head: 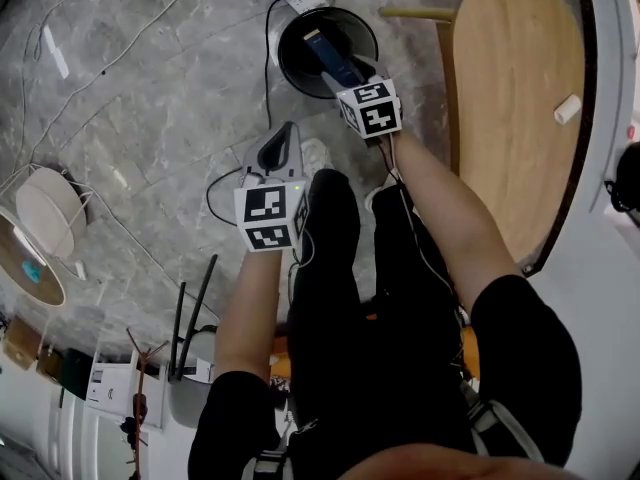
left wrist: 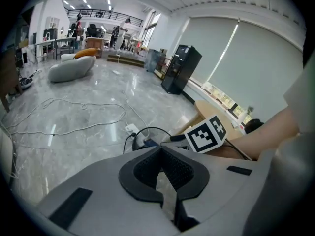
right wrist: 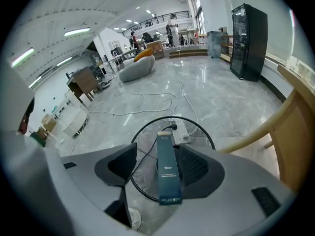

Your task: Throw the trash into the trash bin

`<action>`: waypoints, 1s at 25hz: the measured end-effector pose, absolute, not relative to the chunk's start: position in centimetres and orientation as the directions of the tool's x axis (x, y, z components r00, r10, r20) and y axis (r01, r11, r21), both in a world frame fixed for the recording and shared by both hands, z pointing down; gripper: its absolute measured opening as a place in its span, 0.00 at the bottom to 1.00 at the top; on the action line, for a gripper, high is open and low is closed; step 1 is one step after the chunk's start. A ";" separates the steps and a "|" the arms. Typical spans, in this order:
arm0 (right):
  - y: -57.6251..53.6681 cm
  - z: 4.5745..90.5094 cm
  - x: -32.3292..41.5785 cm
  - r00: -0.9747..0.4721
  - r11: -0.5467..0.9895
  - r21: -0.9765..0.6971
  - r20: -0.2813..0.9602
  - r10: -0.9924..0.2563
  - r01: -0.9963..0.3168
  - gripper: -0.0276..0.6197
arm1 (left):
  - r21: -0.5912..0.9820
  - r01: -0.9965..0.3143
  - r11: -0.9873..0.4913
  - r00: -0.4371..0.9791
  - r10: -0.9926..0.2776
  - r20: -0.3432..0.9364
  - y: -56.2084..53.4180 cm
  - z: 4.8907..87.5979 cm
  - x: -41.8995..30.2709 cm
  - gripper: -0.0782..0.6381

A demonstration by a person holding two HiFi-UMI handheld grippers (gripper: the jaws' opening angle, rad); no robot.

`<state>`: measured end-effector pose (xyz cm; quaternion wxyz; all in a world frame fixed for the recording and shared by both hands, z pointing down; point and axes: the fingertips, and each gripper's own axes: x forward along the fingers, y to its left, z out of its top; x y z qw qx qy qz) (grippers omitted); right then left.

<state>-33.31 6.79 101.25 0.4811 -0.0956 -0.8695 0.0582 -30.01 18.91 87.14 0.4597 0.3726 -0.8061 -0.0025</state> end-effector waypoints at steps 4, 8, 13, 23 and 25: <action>7.3 99.2 -32.8 -0.579 0.971 -0.200 0.780 0.238 0.130 0.40 | 0.337 -0.592 0.732 -0.285 -0.581 0.763 19.9 87.6 -29.3 0.13; 6.6 93.3 -31.7 -0.671 0.981 -0.149 0.716 0.191 0.120 0.06 | 0.337 -0.575 0.745 -0.313 -0.581 0.751 19.0 86.6 -30.0 0.13; 5.4 84.0 -29.3 -0.752 0.987 -0.139 0.640 0.156 0.087 0.06 | 0.315 -0.588 0.745 -0.386 -0.600 0.700 16.0 81.2 -30.6 0.13; -0.8 59.8 -25.0 -0.893 0.989 -0.141 0.450 0.019 -0.050 0.06 | 0.269 -0.686 0.676 -0.472 -0.694 0.543 8.2 59.5 -28.8 0.13; -1.8 55.1 -23.8 -0.918 0.985 -0.158 0.397 -0.002 -0.070 0.06 | 0.261 -0.698 0.667 -0.478 -0.705 0.524 7.3 55.6 -27.8 0.13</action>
